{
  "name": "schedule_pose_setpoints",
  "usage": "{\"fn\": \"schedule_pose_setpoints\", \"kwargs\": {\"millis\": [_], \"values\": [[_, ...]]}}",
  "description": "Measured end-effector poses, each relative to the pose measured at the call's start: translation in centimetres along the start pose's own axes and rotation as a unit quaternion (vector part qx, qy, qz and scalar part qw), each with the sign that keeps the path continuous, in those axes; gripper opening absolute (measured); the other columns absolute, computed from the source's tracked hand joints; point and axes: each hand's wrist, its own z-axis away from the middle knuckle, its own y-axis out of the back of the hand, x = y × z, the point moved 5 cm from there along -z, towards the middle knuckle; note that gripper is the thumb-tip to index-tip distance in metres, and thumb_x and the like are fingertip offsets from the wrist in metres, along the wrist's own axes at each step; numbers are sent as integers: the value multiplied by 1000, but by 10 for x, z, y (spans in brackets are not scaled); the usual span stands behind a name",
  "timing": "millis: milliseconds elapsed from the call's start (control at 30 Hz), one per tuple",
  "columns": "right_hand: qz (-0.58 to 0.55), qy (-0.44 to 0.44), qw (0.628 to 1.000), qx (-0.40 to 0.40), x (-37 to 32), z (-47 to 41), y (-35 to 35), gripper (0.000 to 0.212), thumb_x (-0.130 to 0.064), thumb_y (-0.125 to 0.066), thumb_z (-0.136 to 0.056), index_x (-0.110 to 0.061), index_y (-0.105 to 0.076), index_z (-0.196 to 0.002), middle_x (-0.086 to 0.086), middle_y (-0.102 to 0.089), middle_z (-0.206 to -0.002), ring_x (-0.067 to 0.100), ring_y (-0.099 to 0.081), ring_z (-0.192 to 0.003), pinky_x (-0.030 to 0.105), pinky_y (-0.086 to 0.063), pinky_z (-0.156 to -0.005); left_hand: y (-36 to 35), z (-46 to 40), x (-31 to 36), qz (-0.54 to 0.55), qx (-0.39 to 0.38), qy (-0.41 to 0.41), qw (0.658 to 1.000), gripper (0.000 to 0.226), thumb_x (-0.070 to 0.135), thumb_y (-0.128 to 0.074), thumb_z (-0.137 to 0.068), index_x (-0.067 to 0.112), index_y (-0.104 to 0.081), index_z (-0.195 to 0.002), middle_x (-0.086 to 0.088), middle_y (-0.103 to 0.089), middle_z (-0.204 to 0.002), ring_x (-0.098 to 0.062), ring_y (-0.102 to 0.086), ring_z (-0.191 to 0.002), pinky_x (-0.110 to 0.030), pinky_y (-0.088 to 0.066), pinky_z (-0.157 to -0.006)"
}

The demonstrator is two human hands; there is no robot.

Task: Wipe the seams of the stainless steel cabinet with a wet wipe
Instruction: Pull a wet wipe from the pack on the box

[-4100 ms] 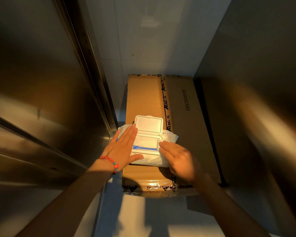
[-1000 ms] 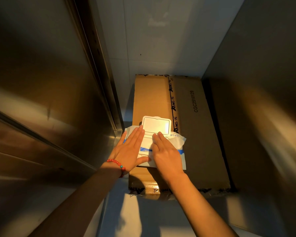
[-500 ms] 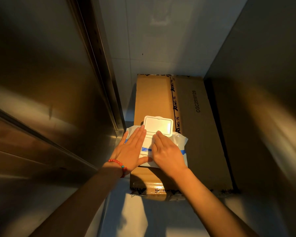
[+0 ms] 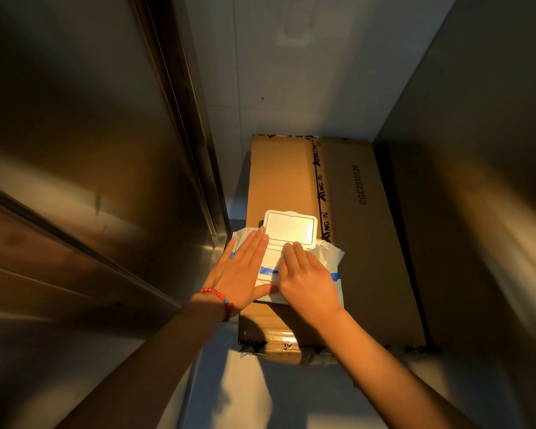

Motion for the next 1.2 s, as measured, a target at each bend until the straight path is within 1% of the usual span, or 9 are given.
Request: {"fn": "schedule_pose_setpoints", "kwargs": {"millis": [200, 333, 533, 700, 833, 933, 1067, 1133, 1200], "values": [[29, -29, 999, -8, -4, -3, 1, 53, -50, -90, -46, -12, -78, -81, 7, -74, -92, 21, -71, -89, 28, -57, -74, 0, -1, 1, -2, -7, 6, 1000, 83, 58, -31, -92, 21, 32, -130, -3, 21, -155, -16, 17, -142, -37, 13, -113], [38, -33, 999, -2, -3, -5, 1, 51, -49, -90, -46, -14, -78, -81, 6, -74, -92, 20, -71, -89, 27, -56, -74, -1, -1, 0, -3, -6, 5, 1000, 82, 61, -29, -91, 22, 33, -128, -3, 21, -155, -17, 17, -142, -37, 13, -113], [22, -21, 1000, 2, 2, -3, 2, 47, -42, -92, -45, -8, -76, -72, 11, -74, -84, 23, -71, -82, 29, -58, -69, -1, -1, -1, 17, 3, 2, 1000, 84, 61, -33, -90, 23, 32, -127, -3, 18, -155, -16, 15, -143, -35, 14, -113], [0, -20, 1000, 20, 2, -2, 7, 49, -39, -94, -39, -6, -74, -69, 12, -73, -80, 24, -72, -81, 31, -58, -69, 0, -1, 0, 9, 5, 2, 1000, 82, 60, -32, -91, 25, 33, -127, -2, 19, -155, -16, 16, -142, -36, 14, -113], [-13, -11, 999, 50, -1, -1, 11, 48, -36, -94, -39, -5, -73, -67, 13, -73, -81, 24, -72, -80, 31, -57, -70, -3, 0, 0, -16, 4, 2, 1000, 80, 59, -30, -93, 25, 34, -128, -3, 22, -155, -17, 18, -142, -37, 13, -114], [-21, -10, 998, 63, -3, 0, 10, 50, -40, -94, -40, -4, -73, -68, 13, -73, -81, 24, -72, -81, 29, -57, -70, -4, 0, -1, -10, 6, 0, 1000, 79, 59, -30, -93, 27, 33, -127, -3, 22, -154, -16, 19, -142, -37, 14, -113], [-39, -18, 996, 81, -3, 3, 10, 48, -31, -95, -37, -2, -72, -67, 15, -73, -79, 25, -72, -80, 32, -57, -69, -5, -1, -2, -4, 10, -2, 1000, 80, 57, -31, -93, 25, 34, -128, -3, 21, -155, -15, 18, -142, -37, 14, -113], [-45, -23, 995, 84, -3, 4, 8, 44, -30, -95, -40, -3, -72, -67, 15, -73, -81, 26, -72, -82, 32, -57, -71, -6, -1, -3, -6, 6, -1, 1000, 81, 57, -31, -93, 23, 35, -127, -3, 21, -155, -16, 18, -142, -38, 12, -115], [-52, -34, 995, 82, -4, 6, 6, 42, -28, -93, -46, -3, -73, -72, 16, -73, -86, 28, -71, -86, 34, -58, -72, -5, -2, -3, -9, 1, -2, 1000, 81, 56, -31, -94, 23, 36, -125, -4, 22, -154, -16, 18, -142, -39, 11, -116]]}}
